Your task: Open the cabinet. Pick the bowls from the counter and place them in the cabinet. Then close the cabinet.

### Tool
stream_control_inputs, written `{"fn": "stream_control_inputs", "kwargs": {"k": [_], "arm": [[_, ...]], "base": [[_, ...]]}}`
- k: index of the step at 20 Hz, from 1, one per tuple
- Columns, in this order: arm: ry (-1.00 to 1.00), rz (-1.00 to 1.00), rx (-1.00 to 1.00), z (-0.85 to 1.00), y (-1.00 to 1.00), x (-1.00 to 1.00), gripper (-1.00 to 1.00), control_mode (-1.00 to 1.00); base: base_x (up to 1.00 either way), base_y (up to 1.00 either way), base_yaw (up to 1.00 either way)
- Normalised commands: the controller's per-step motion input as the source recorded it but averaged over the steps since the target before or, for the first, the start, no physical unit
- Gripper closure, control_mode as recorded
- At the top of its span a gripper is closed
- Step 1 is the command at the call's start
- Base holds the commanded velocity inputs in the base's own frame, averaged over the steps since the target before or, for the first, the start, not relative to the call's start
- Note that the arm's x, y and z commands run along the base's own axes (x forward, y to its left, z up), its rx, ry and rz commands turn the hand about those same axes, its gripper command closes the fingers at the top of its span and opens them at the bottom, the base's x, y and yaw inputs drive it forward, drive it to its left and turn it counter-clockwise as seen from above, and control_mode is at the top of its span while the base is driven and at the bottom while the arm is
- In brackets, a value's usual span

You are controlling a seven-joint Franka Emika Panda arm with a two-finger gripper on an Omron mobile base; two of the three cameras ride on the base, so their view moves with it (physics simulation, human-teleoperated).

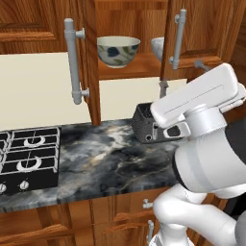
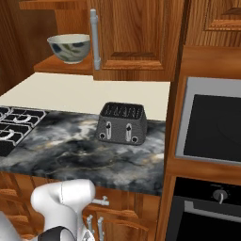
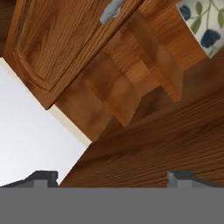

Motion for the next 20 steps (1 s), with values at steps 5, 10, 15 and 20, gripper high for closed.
{"fn": "stream_control_inputs", "kwargs": {"k": [5, 10, 15, 20], "arm": [[0.38, 0.01, 0.35, 0.17, 0.27, -0.61, -1.0, -1.0], [0.37, 0.01, 0.39, 0.21, 0.16, -0.53, -1.0, -1.0], [0.3, 0.02, 0.34, 0.12, 0.17, -0.45, -1.0, -1.0], [0.31, 0.01, 0.29, 0.05, 0.28, -0.5, -1.0, -1.0]], "base": [[0.0, 0.0, 0.0], [0.0, 0.0, 0.0], [0.0, 0.0, 0.0], [0.0, 0.0, 0.0]]}}
